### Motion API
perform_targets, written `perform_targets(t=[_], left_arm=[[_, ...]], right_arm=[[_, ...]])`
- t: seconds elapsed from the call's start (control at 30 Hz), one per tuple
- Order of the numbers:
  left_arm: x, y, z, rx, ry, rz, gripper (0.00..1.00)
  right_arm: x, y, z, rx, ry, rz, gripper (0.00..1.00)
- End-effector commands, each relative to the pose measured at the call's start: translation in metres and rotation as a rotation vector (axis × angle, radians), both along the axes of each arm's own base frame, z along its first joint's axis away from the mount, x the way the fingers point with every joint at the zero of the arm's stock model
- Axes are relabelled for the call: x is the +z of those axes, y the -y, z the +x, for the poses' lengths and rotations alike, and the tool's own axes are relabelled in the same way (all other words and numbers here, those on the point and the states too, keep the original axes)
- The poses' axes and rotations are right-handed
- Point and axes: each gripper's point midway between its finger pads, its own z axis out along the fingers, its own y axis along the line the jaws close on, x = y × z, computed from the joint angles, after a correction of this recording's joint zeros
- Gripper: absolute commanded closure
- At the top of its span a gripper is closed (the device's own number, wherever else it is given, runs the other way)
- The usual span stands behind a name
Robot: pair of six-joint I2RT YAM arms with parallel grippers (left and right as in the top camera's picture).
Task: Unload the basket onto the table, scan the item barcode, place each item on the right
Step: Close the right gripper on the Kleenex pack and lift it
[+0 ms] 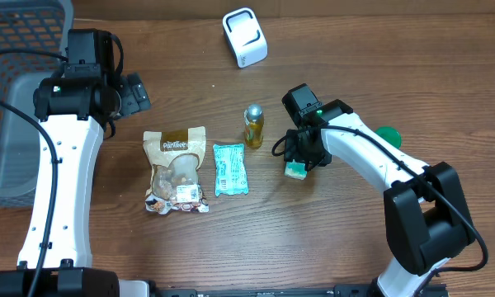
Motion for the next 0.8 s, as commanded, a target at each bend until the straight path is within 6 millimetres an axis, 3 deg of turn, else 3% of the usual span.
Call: perform_targets(t=[0.0, 0.3, 0.37, 0.47, 0.77], left_arm=[[0.003, -0.001, 0.000, -0.020, 0.003, 0.020, 0.00], [0.003, -0.001, 0.000, -0.020, 0.003, 0.021, 0.00], [0.003, -0.001, 0.000, -0.020, 0.003, 0.020, 0.00], [0.003, -0.001, 0.000, -0.020, 0.003, 0.021, 0.00], [0.003, -0.001, 0.000, -0.020, 0.002, 0.020, 0.00]], right_arm=[[0.019, -0.002, 0.013, -0.041, 0.053, 0.039, 0.49], [0.017, 0.021, 0.013, -0.100, 0.021, 0.023, 0.38], [0.017, 0.023, 0.012, -0.103, 0.016, 0.020, 0.30], [0.017, 0.023, 0.012, -0.102, 0.016, 0.020, 0.00], [0.017, 0.023, 0.012, -0.103, 0.015, 0.020, 0.00]])
